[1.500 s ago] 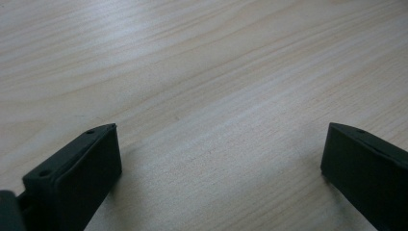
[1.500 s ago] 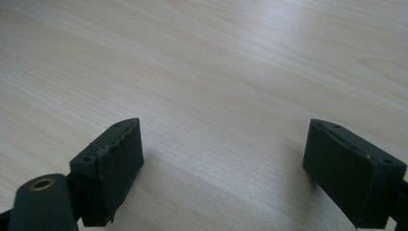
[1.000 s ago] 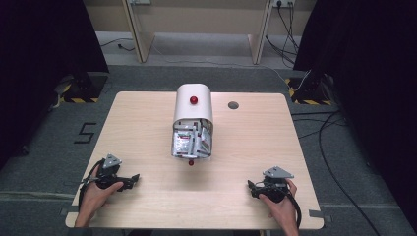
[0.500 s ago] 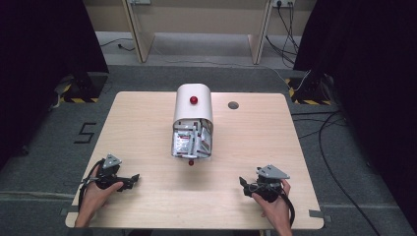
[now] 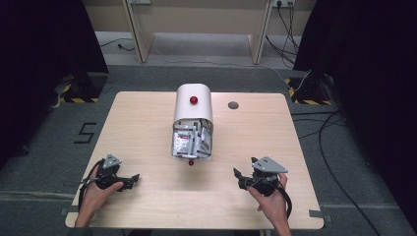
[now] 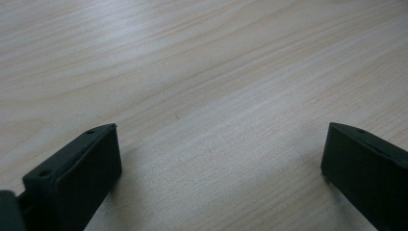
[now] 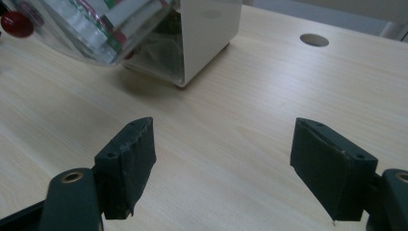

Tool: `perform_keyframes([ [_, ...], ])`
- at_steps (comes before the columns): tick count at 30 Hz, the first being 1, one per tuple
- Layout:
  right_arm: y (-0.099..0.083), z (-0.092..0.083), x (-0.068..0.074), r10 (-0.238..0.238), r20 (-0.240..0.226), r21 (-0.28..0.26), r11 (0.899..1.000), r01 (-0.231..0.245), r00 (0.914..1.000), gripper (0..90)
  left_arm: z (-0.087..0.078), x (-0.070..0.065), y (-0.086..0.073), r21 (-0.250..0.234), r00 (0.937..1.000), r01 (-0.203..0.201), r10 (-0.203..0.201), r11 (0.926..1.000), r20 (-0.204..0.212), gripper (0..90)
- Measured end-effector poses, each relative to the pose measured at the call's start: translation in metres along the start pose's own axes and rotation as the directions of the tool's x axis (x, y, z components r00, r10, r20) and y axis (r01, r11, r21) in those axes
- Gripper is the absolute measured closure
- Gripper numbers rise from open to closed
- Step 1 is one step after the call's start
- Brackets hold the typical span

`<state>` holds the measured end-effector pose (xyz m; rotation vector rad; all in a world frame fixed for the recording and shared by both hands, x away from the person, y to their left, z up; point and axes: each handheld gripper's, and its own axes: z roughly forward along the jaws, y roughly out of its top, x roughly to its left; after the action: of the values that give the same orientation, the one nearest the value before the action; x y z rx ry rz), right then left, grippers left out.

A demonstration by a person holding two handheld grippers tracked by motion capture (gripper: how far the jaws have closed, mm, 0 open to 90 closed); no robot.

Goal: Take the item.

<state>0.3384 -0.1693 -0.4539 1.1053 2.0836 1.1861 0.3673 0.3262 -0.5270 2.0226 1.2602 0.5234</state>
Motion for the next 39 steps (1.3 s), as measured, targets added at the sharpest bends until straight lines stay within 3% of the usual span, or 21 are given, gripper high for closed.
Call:
perform_keyframes([
  [18,0.033,-0.008,0.007,-0.032,-0.016,-0.075,0.997,0.03,0.9994,29.6,0.0,0.0,0.0,0.001,1.0,-0.001,0.001,1.0,0.0,0.0],
  [39,0.059,-0.008,0.033,-0.102,-0.094,-0.114,0.989,0.091,0.9903,39.0,0.0,0.0,0.0,0.0,1.0,0.001,-0.001,1.0,0.0,0.0],
])
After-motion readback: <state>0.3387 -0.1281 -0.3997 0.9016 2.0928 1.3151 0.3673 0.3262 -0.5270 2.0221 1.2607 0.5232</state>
